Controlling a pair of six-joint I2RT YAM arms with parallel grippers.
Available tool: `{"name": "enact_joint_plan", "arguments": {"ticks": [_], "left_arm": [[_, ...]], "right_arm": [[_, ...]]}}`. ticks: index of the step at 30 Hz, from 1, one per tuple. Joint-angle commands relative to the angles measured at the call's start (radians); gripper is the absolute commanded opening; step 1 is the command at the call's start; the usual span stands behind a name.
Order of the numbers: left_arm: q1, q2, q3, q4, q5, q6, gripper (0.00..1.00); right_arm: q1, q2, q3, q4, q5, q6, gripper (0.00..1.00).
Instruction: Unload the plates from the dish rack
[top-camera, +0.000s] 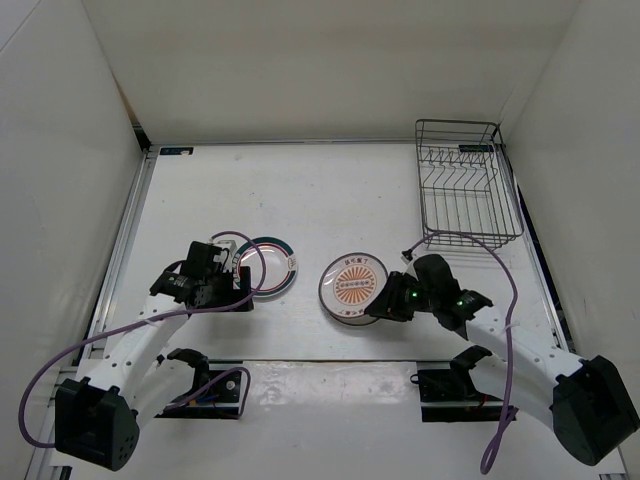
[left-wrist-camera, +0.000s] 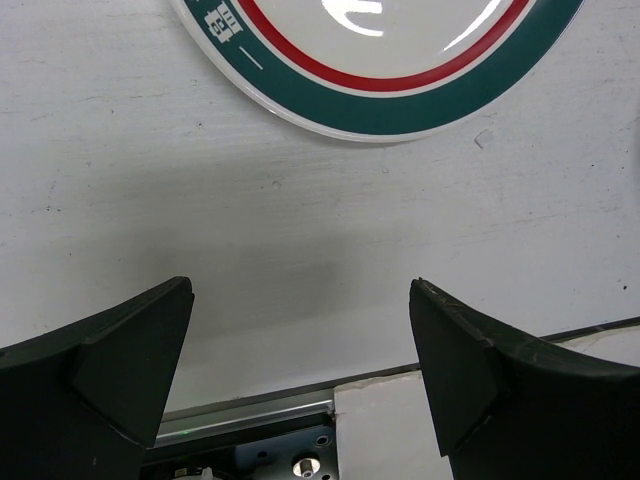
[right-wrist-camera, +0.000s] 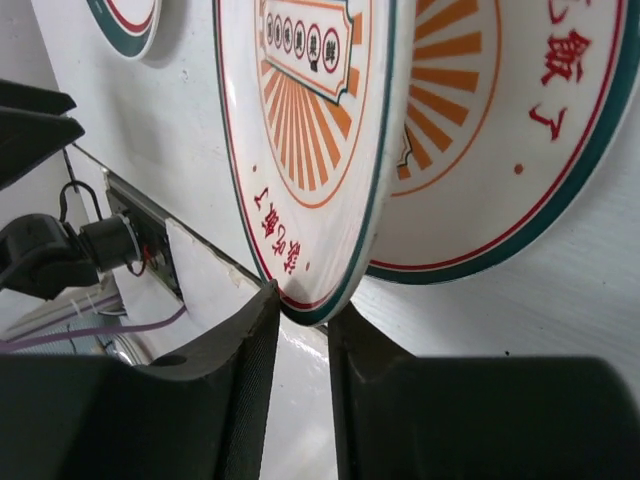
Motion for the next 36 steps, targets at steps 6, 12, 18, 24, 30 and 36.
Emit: {"name": "enact_joint_plan", "arguments": {"ticks": [6,12,18,24,30,36], "left_arm": [[-0.004,-0.006,0.033,0.009,-0.001,-0.001,1.00],[-0.004,0.002,0.031,0.007,0.002,-0.001,1.00],[-0.004,0.023,0.036,0.014,0.002,0.001,1.00],[-0.004,0.037,0.041,0.011,0.014,-0.002,1.00],[-0.004,0.025,0.034,0.026,0.020,0.002,1.00],[-0.004,0.030,0.034,0.043,0.037,0.002,1.00]], "right_arm": [[0.000,-0.031,-0.047,-0.006,0.020,0.075,0.41],[0.001,-0.046,0.074,-0.361,0.040,0.087,0.55],[0.000,-0.049,0.492,-0.841,0.313,-0.236,0.75],[0.000,0.075,0.853,-1.097,0.747,-0.477,0.78],[0.000,-0.157,0.731,-0.875,0.765,-0.548,0.89],[0.000,-0.261,0.637,-0.831,0.822,-0.530,0.89]]}}
